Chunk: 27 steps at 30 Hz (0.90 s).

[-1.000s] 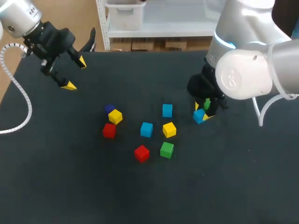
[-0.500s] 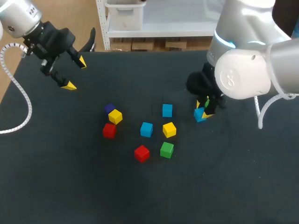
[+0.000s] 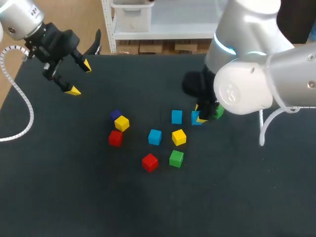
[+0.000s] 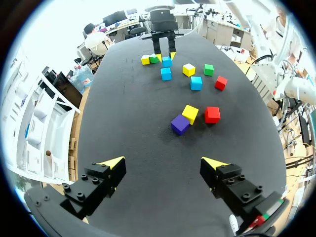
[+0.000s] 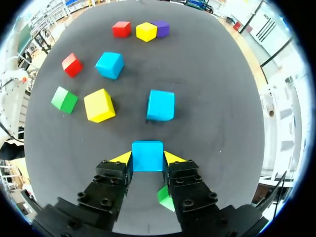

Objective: Place the blue cubes, place green cubes on the blue cubes, place the yellow cubes on the green cubes, then place the red cubes on the yellow cubes, and place purple cube on the red cubes.

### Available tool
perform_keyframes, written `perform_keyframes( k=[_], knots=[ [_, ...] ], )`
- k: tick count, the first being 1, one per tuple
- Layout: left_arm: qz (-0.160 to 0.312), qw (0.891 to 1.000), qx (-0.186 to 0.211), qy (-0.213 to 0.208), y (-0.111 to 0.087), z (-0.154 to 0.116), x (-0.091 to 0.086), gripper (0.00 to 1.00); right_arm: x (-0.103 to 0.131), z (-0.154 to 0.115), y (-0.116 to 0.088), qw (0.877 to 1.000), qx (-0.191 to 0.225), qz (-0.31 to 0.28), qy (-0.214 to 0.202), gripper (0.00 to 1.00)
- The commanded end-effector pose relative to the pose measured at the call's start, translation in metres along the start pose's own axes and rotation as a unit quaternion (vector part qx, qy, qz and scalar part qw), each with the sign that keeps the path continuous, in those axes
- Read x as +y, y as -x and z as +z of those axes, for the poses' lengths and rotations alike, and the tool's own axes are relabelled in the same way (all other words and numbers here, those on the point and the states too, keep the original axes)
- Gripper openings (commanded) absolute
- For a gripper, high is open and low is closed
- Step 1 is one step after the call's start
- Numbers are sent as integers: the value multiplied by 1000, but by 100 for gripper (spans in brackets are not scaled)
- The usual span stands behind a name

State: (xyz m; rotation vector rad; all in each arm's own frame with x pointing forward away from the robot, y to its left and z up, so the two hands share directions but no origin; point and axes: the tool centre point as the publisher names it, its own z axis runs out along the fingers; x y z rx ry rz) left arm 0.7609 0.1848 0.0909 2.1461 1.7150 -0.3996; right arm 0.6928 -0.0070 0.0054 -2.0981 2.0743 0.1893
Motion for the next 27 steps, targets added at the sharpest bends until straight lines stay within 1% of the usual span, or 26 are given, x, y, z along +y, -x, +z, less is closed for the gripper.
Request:
perform_keyframes(
  k=[1, 11, 27],
  knots=[
    [0, 1000, 2, 2, 1, 0, -1, 100, -4, 1, 7, 1000, 4, 0, -6, 0],
    [0, 1000, 2, 2, 1, 0, -1, 100, -8, 6, 14, 1000, 9, -7, -10, 0],
    [0, 1000, 2, 2, 1, 0, -1, 100, -11, 9, 7, 1000, 14, -7, -9, 0]
  ],
)
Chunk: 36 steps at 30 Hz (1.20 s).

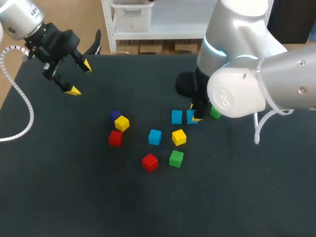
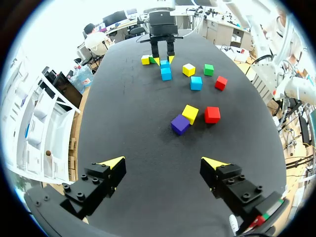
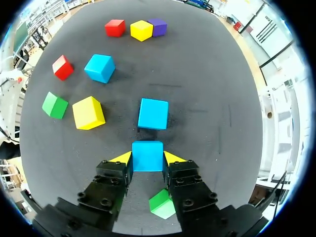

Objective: Place the blue cubes, place green cubes on the blue cubes, place the yellow cubes on the green cubes, then place the red cubes on the yellow cubes, and place purple cube on the red cubes.

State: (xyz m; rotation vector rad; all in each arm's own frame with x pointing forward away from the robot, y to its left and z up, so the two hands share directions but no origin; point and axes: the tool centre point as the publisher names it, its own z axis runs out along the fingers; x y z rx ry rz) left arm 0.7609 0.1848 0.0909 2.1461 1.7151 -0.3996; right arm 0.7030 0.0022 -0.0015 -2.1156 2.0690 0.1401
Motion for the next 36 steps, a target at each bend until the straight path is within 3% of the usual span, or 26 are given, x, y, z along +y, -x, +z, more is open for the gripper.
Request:
perform_keyframes(
  k=[1, 32, 36],
  knots=[
    [0, 1000, 2, 2, 1, 0, -1, 100, -2, 0, 0, 1000, 0, 0, -1, 0],
    [0, 1000, 2, 2, 1, 0, -1, 100, -1, 2, 3, 1000, -1, -8, 2, 0],
    [0, 1000, 2, 2, 1, 0, -1, 100, -2, 2, 3, 1000, 0, -8, 2, 6]
  ],
)
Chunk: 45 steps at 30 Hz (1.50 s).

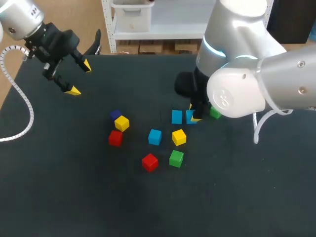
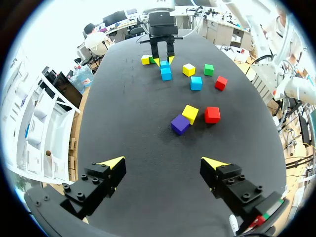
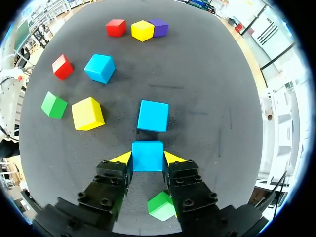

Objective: Place the blue cubes, place green cubes on the blue cubes, place the yellow cubes on the green cubes, then place the red cubes on the yellow cubes, and place purple cube on the red cubes.

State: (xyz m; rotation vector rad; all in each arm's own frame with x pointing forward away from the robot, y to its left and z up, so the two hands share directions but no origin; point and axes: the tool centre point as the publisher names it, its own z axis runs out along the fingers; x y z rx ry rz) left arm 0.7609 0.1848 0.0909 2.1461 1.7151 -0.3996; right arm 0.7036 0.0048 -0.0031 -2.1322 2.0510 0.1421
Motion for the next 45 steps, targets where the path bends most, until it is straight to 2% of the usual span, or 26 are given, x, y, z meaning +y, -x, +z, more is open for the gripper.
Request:
perform_keyframes(
  k=[1, 6, 24, 34, 41, 45],
  knots=[
    [0, 1000, 2, 2, 1, 0, -1, 100, -1, 0, 0, 1000, 1, 0, 1, 6],
    [0, 1000, 2, 2, 1, 0, -1, 100, -2, 0, 1, 1000, 1, -1, 0, 13],
    [0, 1000, 2, 2, 1, 0, -1, 100, -1, 1, -2, 1000, 4, 2, 2, 14],
    [0, 1000, 2, 2, 1, 0, -1, 100, -1, 1, -2, 1000, 4, 2, 2, 31],
    [0, 1000, 2, 2, 1, 0, -1, 100, -1, 2, -3, 1000, 5, 2, 2, 34],
    [0, 1000, 2, 2, 1, 0, -1, 100, -1, 2, -3, 1000, 5, 2, 2, 39]
  ],
)
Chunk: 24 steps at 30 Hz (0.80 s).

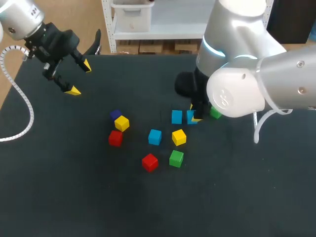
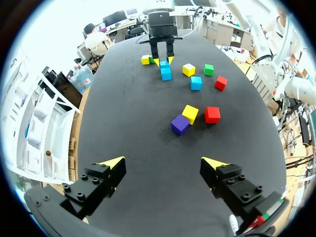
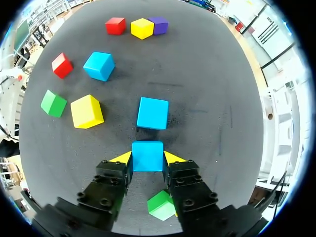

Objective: Place the blue cubes, place green cubes on the blue cubes, place the yellow cubes on the green cubes, then place the red cubes on the yellow cubes, and place purple cube on the red cubes.

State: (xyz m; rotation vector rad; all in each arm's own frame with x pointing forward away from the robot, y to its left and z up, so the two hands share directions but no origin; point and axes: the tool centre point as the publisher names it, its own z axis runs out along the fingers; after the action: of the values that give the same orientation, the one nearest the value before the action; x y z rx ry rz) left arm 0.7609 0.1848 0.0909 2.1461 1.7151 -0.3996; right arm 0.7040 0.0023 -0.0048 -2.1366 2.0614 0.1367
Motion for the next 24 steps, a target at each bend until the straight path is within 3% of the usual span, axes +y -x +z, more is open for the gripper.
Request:
perform_keyframes(
  k=[1, 15, 20, 24],
  knots=[
    [0, 1000, 2, 2, 1, 0, -1, 100, -1, 0, 0, 1000, 0, 0, -1, 39],
    [0, 1000, 2, 2, 1, 0, -1, 100, -2, 1, 1, 1000, -1, -1, -1, 43],
    [0, 1000, 2, 2, 1, 0, -1, 100, -2, 1, 1, 1000, 0, -2, 0, 48],
    [0, 1000, 2, 2, 1, 0, -1, 100, -2, 1, 1, 1000, 2, -1, 1, 100]
  ],
)
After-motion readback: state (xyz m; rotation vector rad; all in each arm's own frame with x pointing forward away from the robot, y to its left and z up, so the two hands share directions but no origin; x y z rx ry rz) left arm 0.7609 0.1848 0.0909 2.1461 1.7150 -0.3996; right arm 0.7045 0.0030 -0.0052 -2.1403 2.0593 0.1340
